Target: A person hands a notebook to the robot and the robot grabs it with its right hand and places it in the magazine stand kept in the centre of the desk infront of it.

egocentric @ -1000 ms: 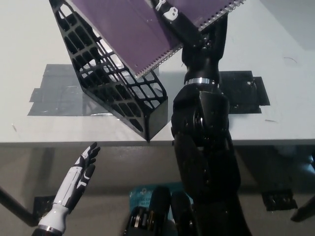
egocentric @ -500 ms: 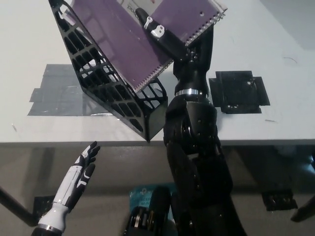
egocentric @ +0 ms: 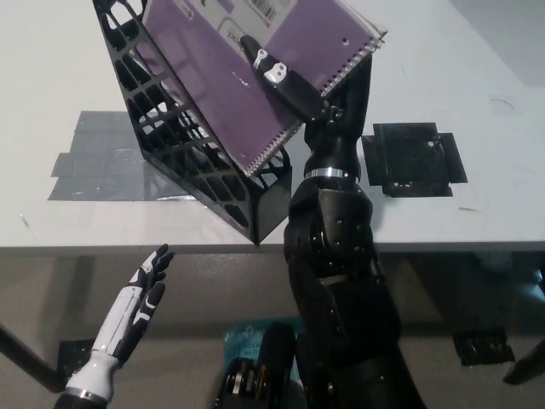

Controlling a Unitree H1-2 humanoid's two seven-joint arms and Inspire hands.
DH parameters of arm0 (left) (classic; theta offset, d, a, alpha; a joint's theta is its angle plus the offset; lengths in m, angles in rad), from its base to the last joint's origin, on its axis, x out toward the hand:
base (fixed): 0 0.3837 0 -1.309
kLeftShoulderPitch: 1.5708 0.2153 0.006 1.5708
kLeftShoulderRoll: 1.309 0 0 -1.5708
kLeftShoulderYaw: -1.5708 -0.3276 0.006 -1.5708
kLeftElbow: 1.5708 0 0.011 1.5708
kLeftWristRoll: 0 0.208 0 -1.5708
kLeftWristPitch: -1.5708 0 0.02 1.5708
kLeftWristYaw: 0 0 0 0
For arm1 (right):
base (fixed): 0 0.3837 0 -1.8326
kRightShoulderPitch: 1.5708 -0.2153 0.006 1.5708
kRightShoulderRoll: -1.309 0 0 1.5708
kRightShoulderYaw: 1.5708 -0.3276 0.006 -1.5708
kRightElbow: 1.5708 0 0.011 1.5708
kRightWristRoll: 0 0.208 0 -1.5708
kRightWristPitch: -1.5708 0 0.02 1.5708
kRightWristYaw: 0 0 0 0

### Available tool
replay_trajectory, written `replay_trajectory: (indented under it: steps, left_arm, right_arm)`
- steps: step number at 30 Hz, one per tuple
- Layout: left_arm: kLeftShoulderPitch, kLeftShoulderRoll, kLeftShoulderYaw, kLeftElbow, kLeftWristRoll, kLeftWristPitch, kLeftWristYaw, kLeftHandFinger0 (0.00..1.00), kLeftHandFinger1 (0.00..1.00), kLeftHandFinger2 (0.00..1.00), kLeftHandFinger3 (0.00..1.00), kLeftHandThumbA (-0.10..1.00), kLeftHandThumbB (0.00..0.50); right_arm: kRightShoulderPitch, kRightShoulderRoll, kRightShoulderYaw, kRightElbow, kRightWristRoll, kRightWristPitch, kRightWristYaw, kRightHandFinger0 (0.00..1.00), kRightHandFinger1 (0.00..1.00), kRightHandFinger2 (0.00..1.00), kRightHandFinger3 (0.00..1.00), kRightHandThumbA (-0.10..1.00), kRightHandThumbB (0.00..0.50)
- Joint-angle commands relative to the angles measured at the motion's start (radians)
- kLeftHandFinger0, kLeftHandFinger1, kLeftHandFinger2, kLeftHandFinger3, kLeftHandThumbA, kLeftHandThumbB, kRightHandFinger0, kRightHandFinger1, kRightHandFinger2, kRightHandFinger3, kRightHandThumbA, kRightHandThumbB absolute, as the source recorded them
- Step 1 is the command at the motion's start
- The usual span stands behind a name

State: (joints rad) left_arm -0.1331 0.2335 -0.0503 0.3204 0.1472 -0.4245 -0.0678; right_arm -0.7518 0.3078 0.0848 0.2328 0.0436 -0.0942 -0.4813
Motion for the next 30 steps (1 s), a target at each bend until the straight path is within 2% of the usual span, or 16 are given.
replay_trajectory:
  steps: [1,2,3,4,10,12,14,15,20,22,23,24,30]
  left_arm:
    - [-0.031,0.02,-0.002,-0.03,0.014,0.009,-0.009,1.0,1.0,1.0,1.0,1.0,0.5]
    - [-0.031,0.02,-0.003,-0.03,0.016,0.009,-0.008,1.0,1.0,1.0,1.0,1.0,0.5]
    - [-0.032,0.02,-0.003,-0.031,0.016,0.01,-0.008,1.0,1.0,1.0,1.0,1.0,0.5]
    - [-0.033,0.021,-0.004,-0.032,0.016,0.013,-0.01,1.0,1.0,1.0,1.0,1.0,0.5]
    - [-0.033,0.022,-0.001,-0.043,-0.004,0.036,-0.023,1.0,1.0,1.0,1.0,1.0,0.5]
    - [-0.034,0.021,0.0,-0.044,-0.002,0.039,-0.022,1.0,1.0,1.0,1.0,1.0,0.5]
    - [-0.034,0.02,0.002,-0.044,-0.002,0.039,-0.021,1.0,1.0,1.0,1.0,1.0,0.5]
    - [-0.033,0.019,0.002,-0.046,-0.002,0.044,-0.021,1.0,1.0,1.0,1.0,1.0,0.5]
    - [-0.033,0.02,0.003,-0.049,0.006,0.034,-0.017,1.0,1.0,1.0,1.0,1.0,0.5]
    - [-0.035,0.019,0.002,-0.048,0.003,0.031,-0.02,1.0,1.0,1.0,1.0,1.0,0.5]
    - [-0.036,0.019,0.003,-0.049,0.0,0.039,-0.022,1.0,1.0,1.0,1.0,1.0,0.5]
    - [-0.038,0.019,0.002,-0.05,0.002,0.04,-0.021,1.0,1.0,1.0,1.0,1.0,0.5]
    - [-0.047,0.02,-0.003,-0.04,0.008,0.02,-0.022,1.0,1.0,1.0,1.0,1.0,0.5]
  right_arm:
    - [-0.027,-0.036,0.083,-0.061,-0.108,0.071,0.118,0.8,0.82,1.0,1.0,0.76,0.232]
    - [-0.026,-0.041,0.089,-0.062,-0.109,0.075,0.121,0.8,0.82,1.0,1.0,0.76,0.232]
    - [-0.028,-0.045,0.093,-0.061,-0.111,0.075,0.126,0.87,0.91,1.0,1.0,0.77,0.253]
    - [-0.031,-0.053,0.103,-0.065,-0.117,0.09,0.134,1.0,1.0,1.0,1.0,0.79,0.273]
    - [-0.037,-0.084,0.125,-0.102,-0.114,0.127,0.191,1.0,1.0,1.0,1.0,0.8,0.297]
    - [-0.039,-0.089,0.125,-0.11,-0.112,0.123,0.204,1.0,1.0,1.0,1.0,0.84,0.31]
    - [-0.042,-0.091,0.118,-0.118,-0.106,0.118,0.216,1.0,1.0,1.0,1.0,0.85,0.311]
    - [-0.044,-0.094,0.115,-0.13,-0.108,0.126,0.219,1.0,1.0,1.0,1.0,0.89,0.292]
    - [-0.061,-0.105,0.091,-0.191,-0.113,0.146,0.224,1.0,1.0,1.0,1.0,0.97,0.281]
    - [-0.066,-0.112,0.078,-0.227,-0.113,0.149,0.223,1.0,1.0,1.0,1.0,0.99,0.3]
    - [-0.068,-0.115,0.062,-0.267,-0.092,0.147,0.228,1.0,1.0,1.0,1.0,1.0,0.361]
    - [-0.068,-0.116,0.054,-0.285,-0.08,0.148,0.231,1.0,1.0,1.0,1.0,0.99,0.372]
    - [-0.034,-0.17,0.011,-0.56,-0.079,0.208,0.264,1.0,1.0,1.0,1.0,0.96,0.319]
